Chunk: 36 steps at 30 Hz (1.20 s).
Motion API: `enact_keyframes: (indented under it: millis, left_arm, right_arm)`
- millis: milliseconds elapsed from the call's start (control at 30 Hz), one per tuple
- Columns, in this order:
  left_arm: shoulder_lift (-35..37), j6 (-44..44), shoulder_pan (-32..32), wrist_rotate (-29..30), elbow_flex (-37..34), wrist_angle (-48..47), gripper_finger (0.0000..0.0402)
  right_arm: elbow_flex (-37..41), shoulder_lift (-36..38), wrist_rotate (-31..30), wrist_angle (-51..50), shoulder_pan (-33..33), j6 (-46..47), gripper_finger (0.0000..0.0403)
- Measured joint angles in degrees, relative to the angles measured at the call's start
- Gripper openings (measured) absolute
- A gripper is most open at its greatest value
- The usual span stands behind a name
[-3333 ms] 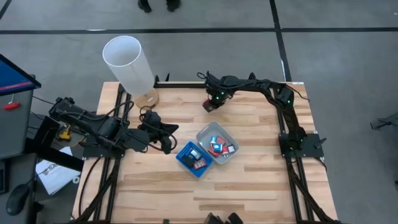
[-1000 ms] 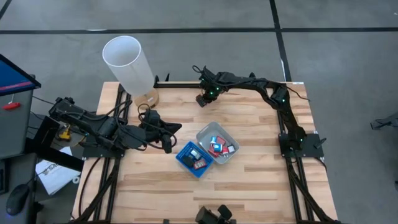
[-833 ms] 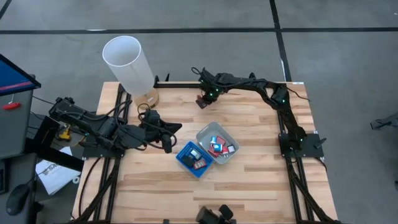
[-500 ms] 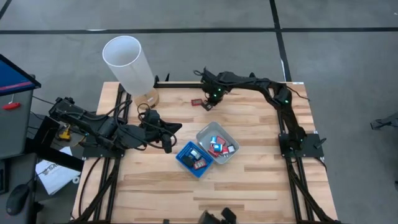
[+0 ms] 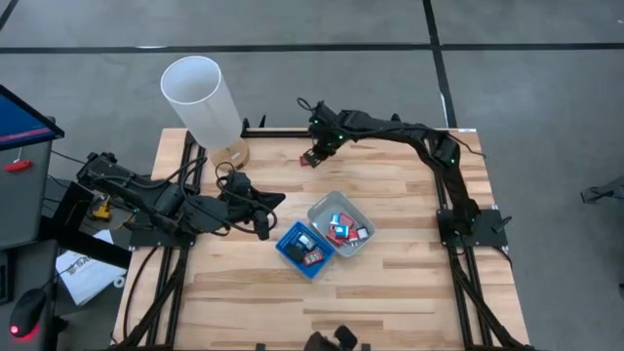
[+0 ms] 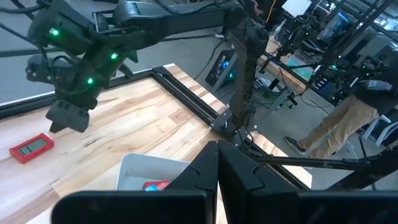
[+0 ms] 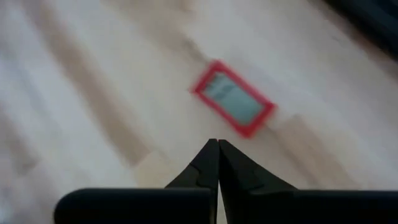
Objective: Pick & Place Office items
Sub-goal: Put the red digital timer into the blue bin
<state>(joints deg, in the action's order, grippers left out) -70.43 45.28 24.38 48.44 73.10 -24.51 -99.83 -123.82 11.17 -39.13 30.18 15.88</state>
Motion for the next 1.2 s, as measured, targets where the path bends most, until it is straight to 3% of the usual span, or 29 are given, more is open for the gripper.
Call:
enact_keyframes:
  millis: [200, 367, 500, 567, 667, 767, 833, 900, 1067, 1200]
  left_arm:
    - [-2.35, -1.42, -0.33, -1.34, 0.00, -9.65, 0.0001]
    - [-8.07, -1.56, -0.35, -3.91, 0.00, -22.51, 0.0003]
    - [-14.96, -6.64, -2.98, -4.38, -0.04, -21.10, 0.0024]
    - [-18.81, -14.47, -7.06, -7.80, -0.04, -15.10, 0.0043]
    - [-24.41, -23.14, -15.36, -17.64, -0.04, -1.64, 0.0078]
    - [-28.50, -18.91, -24.59, -27.77, -0.03, 5.49, 0.0105]
    - [-30.26, -15.17, -30.76, -37.27, 0.68, 5.57, 0.0116]
    - [-31.70, -15.06, -35.75, -42.87, 2.18, 4.73, 0.0127]
    - [-33.89, -18.20, -44.19, -42.78, 7.40, 3.83, 0.0148]
    - [-38.56, -18.93, -48.96, -42.81, 11.84, 1.07, 0.0135]
  right_arm:
    - [0.15, 9.02, 6.02, -4.32, -0.73, -6.20, 0.0000]
    - [5.70, 26.49, 10.39, -7.13, -4.92, -9.40, 0.0000]
    - [11.23, 42.83, 10.56, -6.61, -9.30, -4.31, 0.0000]
    - [14.17, 50.04, 8.35, -4.37, -12.04, 0.28, 0.0001]
    - [18.59, 59.83, 2.47, -0.91, -16.88, 7.29, 0.0011]
    - [21.97, 68.53, -6.00, 0.08, -21.93, 12.08, 0.0028]
    - [23.64, 73.16, -11.80, 0.07, -25.59, 15.43, 0.0044]
    - [25.20, 76.98, -16.59, 0.71, -29.49, 18.75, 0.0062]
    - [27.07, 82.57, -27.91, 1.48, -38.02, 22.45, 0.0108]
    - [27.17, 83.14, -33.34, 1.62, -41.76, 22.73, 0.0138]
